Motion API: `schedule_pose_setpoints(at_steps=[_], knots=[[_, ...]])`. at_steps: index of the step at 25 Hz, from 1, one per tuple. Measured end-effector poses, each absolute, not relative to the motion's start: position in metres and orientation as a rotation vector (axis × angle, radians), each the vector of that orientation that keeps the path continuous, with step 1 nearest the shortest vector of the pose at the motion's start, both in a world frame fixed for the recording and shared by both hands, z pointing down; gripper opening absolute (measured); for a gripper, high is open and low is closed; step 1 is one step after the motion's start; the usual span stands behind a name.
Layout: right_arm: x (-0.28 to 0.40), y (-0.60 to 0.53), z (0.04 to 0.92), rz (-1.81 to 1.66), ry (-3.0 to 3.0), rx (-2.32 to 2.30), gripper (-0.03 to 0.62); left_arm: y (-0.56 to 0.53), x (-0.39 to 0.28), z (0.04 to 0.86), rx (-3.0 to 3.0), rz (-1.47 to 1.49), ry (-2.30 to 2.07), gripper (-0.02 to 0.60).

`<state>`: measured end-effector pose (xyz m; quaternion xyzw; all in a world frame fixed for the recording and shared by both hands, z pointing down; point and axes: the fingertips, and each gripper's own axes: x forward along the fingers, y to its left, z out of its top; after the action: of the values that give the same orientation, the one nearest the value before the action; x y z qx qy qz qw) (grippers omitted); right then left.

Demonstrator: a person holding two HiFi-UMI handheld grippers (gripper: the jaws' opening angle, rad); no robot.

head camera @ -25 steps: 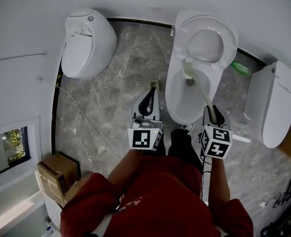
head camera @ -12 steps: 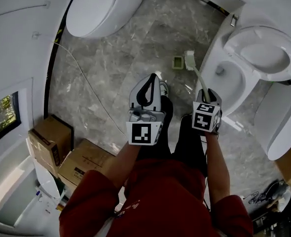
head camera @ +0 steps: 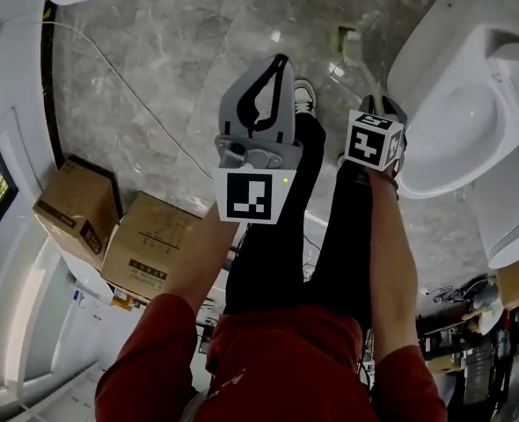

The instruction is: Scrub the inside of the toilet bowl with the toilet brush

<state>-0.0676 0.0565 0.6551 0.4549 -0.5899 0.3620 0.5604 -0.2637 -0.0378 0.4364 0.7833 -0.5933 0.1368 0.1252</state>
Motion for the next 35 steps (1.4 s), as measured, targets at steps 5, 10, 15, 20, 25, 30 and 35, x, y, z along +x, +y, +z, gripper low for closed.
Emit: schedule_pose_setpoints(at_steps=[5,10,15,20,25,30,35], knots=[[-0.077,0.06,0.696,0.859,-1.327,1.019,0.104,-0.039,-0.278,0.46,2.214,0.381,-1.724,0.0],[-0.09,0.052,0.723,0.884,-1.297,0.995,0.104,-0.039,-0.282,0.469,2.233,0.392,-1.684,0.0],[-0.099,0.046,0.731,0.944,-1.287,1.034,0.105,-0.037,-0.286,0.468,2.247,0.391,-1.67,0.0],[-0.105,0.055,0.725,1.128,-1.274,1.087,0.237,-0.035,-0.282,0.457,2.273,0.395,-1.663,0.0],[-0.086,0.063,0.68,1.108,-1.289,1.165,0.278,-0.031,-0.266,0.425,2.333,0.419,-1.657,0.0],[-0.053,0.074,0.593,1.113,-1.412,1.288,0.278,-0.019,-0.229,0.364,2.378,0.412,-1.666,0.0],[0.013,0.096,0.468,1.098,-1.557,1.46,0.278,0.005,-0.159,0.273,2.438,0.323,-1.667,0.0]])
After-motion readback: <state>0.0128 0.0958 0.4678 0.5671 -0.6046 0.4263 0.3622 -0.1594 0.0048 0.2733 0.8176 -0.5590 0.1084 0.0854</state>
